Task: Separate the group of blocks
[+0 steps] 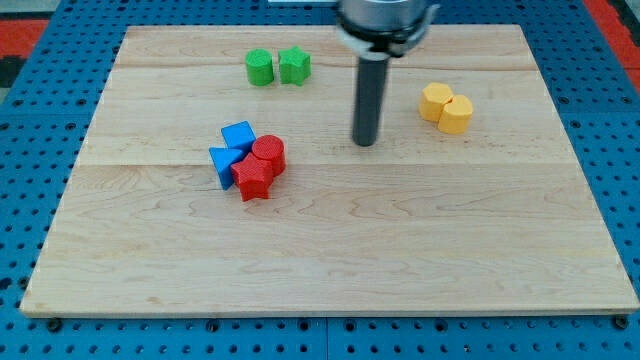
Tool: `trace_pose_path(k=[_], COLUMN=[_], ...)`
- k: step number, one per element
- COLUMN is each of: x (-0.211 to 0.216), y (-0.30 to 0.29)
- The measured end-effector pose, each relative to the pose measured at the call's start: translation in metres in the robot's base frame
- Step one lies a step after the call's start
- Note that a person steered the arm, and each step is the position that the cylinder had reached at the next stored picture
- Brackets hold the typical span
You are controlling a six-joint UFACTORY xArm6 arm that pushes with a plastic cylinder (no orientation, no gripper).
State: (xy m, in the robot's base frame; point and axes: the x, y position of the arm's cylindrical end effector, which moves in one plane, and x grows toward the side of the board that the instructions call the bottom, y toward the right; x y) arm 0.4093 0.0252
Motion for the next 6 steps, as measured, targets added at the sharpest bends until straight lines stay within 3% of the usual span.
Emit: trace_pose_path(k=[1,2,3,6], x=[0.012,-0.015,-0.006,0.081], y=[-0.030,-0.076,-0.105,-0.109])
